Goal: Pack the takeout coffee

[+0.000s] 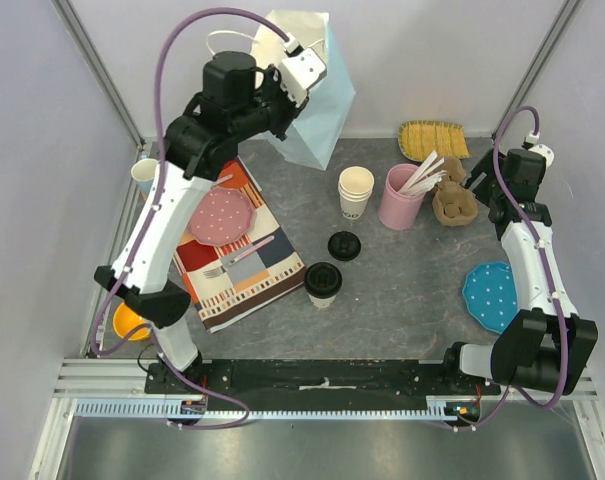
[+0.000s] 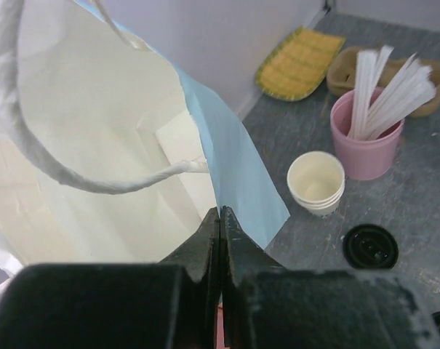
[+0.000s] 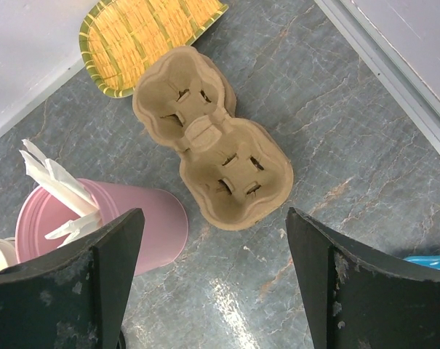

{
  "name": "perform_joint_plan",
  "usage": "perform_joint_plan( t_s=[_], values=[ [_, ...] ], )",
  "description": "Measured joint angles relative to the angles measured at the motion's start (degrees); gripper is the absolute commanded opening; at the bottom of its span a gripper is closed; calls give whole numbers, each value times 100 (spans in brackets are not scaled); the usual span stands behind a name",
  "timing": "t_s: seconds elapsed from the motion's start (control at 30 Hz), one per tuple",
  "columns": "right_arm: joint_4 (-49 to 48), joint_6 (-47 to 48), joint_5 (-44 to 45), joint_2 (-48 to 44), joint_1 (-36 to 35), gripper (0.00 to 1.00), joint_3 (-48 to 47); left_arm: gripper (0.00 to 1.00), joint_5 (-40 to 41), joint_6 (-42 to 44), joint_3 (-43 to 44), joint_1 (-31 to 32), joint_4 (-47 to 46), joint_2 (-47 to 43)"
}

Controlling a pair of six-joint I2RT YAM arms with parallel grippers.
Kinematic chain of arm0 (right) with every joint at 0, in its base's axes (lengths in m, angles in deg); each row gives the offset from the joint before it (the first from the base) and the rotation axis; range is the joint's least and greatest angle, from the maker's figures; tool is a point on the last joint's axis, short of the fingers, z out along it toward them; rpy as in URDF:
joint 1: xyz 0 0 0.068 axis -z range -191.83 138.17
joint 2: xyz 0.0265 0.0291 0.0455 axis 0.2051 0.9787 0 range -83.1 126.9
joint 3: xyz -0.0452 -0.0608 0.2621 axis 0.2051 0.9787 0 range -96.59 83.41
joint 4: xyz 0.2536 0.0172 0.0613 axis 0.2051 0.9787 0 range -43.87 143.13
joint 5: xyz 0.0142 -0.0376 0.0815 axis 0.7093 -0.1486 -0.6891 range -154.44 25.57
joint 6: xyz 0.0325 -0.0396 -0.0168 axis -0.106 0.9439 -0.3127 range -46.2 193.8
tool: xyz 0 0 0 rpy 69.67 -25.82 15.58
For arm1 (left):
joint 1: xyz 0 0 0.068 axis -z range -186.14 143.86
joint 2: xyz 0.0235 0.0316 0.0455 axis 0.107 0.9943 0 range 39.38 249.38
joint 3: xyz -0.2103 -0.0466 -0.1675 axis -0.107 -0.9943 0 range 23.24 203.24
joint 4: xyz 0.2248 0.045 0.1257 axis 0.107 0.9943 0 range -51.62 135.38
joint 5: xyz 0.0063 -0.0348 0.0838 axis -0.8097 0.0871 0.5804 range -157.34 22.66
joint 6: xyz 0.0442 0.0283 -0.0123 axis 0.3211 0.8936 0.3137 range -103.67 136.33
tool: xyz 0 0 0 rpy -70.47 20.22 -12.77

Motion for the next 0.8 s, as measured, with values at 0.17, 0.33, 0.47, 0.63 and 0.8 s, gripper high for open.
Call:
perform_joint_plan(
  t_s=[0.17, 0.33, 0.47, 0.63, 0.8],
  values=[
    [0, -2, 2, -20, 0, 88, 0, 2, -490, 404, 933, 380, 455, -164],
    [11, 4, 101, -138, 15, 89, -2, 2, -1003, 820, 1370, 1086, 979, -284],
    [170, -28, 195, -177, 367, 89, -61, 2, -1473, 1056, 1351, 1593, 1537, -308],
    [297, -181, 98, -177, 1309, 89, -111, 2, -1707, 1290, 1222, 2168, 1958, -236],
    [308, -203, -31, -177, 1561, 89, -205, 2, -1716, 1519, 1209, 2785, 2061, 33]
  ],
)
